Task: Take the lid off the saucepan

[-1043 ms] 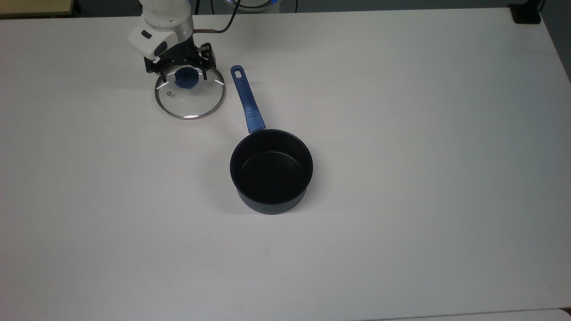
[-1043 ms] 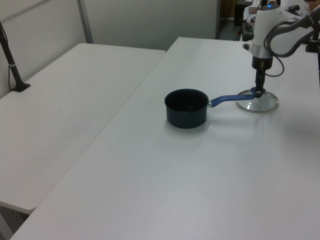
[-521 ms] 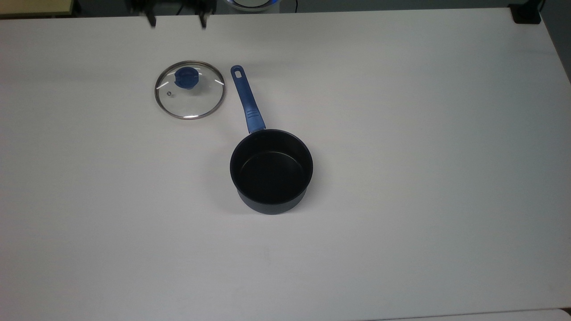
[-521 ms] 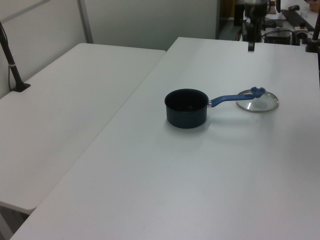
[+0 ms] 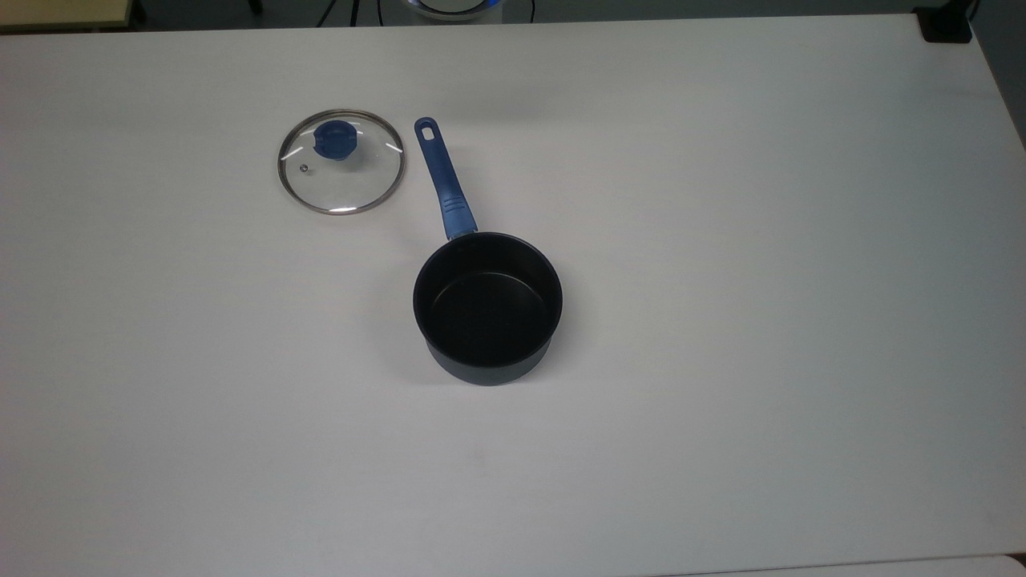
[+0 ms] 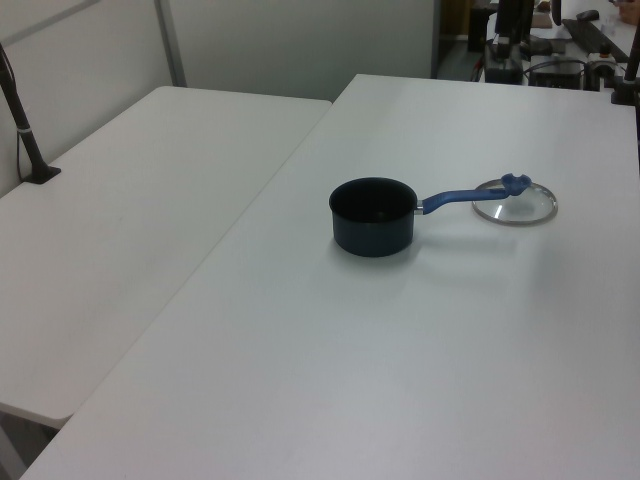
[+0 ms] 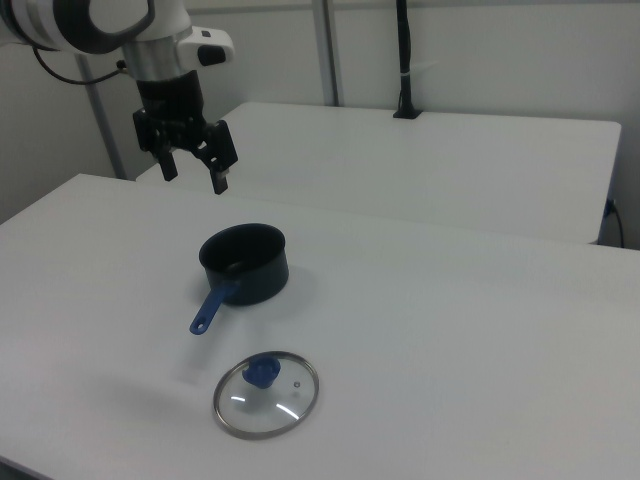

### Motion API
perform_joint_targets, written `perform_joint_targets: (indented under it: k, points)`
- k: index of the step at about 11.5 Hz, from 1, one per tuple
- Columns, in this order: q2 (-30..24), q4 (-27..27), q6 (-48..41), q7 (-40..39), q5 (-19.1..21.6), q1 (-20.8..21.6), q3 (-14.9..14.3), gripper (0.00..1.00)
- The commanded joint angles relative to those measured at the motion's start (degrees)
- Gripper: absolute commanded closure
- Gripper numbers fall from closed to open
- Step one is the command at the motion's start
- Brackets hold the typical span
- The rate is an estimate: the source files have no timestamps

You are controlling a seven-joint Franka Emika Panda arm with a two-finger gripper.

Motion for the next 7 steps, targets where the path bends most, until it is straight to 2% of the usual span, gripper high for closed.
perform_joint_targets:
  k: [1,2,7]
  points:
    - [3.47,2.58,1.54,-1.62,-0.64,0.36,-0.19,0.00]
    - [3.39,2.67,1.54,-3.72,-1.09,0.18,-0.19,0.00]
    - [3.21,2.58,1.63,-3.39,-0.48,0.44,-0.19,0.00]
